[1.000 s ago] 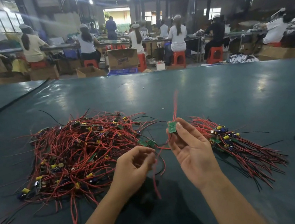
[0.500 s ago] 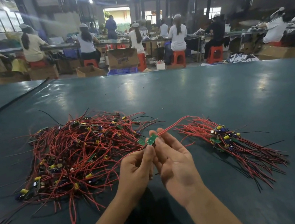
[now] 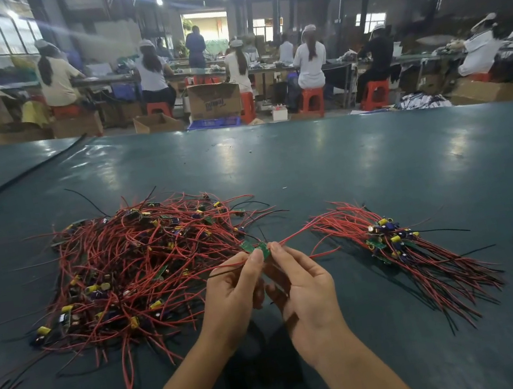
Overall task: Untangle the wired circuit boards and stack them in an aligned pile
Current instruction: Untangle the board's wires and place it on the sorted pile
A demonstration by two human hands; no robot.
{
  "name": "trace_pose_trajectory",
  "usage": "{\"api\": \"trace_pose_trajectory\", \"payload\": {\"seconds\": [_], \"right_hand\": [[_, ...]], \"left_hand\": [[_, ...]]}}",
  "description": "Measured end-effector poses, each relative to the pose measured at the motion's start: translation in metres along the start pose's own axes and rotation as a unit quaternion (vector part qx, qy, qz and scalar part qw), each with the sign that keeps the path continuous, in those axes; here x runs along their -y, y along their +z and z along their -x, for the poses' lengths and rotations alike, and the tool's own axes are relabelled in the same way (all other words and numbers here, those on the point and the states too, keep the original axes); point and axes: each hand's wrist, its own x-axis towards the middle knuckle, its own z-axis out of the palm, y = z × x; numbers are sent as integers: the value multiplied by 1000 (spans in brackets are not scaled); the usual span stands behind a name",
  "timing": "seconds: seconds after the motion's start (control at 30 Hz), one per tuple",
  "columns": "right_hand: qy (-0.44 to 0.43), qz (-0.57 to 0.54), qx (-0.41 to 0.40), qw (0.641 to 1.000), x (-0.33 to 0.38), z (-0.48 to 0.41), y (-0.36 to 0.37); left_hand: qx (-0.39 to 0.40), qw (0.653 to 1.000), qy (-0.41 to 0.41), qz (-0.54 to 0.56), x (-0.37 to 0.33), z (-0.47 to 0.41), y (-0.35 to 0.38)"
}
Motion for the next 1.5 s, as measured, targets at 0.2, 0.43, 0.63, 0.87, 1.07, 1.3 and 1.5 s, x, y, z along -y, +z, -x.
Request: {"api": "trace_pose_trajectory", "payload": {"seconds": [0.2,0.43,0.63,0.87,1.07,1.3,1.5], "right_hand": [[-33,64,-37,997,-7,-2,0],[-8,49,-83,995,-3,-8,2],[-32,27,-152,988,18,-24,-12],[-43,-37,-199,978,41,-38,-31],[-69,-74,-238,966,61,-43,-55],[7,98,-82,992,18,-26,-14],[-48,140,27,989,-14,-4,7]], "left_hand": [[-3,1000,-8,-23,3,0,2],[-29,999,1,-21,2,1,3],[-36,999,-23,-22,-3,1,5],[-23,1000,-10,-14,-6,1,4],[-102,994,0,37,-15,-14,-21],[-69,995,-40,56,-7,-10,-10],[-42,995,-71,56,4,-9,-4]]}}
